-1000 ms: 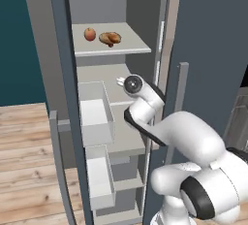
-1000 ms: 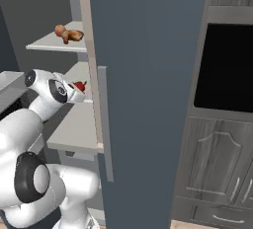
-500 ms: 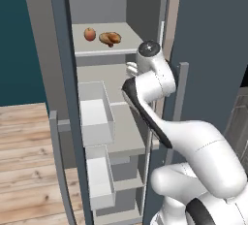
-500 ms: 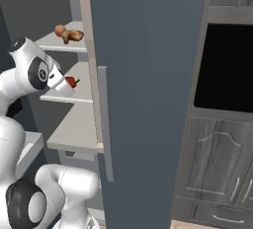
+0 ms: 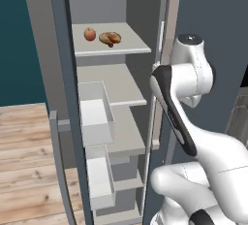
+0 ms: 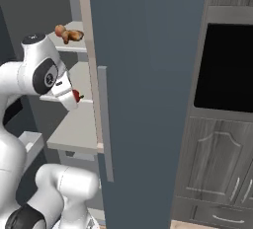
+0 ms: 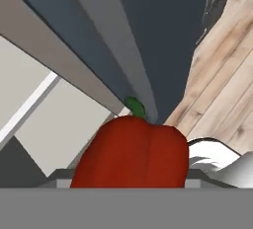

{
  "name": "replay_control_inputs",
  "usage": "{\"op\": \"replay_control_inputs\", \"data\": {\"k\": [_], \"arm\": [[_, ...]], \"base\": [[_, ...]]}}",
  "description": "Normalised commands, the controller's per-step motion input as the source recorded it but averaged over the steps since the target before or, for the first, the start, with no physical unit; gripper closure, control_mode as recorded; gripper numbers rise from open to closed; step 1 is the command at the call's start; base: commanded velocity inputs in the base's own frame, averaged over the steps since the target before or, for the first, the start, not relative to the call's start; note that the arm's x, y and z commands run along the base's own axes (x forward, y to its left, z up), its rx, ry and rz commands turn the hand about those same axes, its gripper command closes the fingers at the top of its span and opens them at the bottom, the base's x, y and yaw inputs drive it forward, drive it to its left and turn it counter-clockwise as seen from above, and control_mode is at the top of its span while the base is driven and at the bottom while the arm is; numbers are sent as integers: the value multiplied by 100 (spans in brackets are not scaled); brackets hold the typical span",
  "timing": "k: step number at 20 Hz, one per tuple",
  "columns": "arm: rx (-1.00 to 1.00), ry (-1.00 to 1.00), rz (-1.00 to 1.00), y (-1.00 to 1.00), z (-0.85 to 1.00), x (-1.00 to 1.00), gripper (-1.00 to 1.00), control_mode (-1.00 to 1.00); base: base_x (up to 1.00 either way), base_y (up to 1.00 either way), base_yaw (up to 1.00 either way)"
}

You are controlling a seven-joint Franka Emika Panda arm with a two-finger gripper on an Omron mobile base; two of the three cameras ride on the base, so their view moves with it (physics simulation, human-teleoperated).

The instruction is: Take the bell pepper, peach, and chicken drumstick from the freezer and place them in the bowl on the counter.

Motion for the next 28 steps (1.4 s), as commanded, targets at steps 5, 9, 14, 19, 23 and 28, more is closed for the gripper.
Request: {"op": "replay_control_inputs", "data": {"k": [5,9,14,19,23,28], "arm": [[0,0,0,-10,-1,-2,100,-100],[0,0,9,0,-9,-41,100,100],[0,0,0,0,0,0,100,100],[0,0,0,0,0,0,100,100],[0,0,0,0,0,0,100,100],[0,0,0,0,0,0,100,100]], "base": [[0,0,0],[-50,0,20],[-100,-1,47],[-100,-22,47],[-100,-26,52],[-82,-1,68]]}}
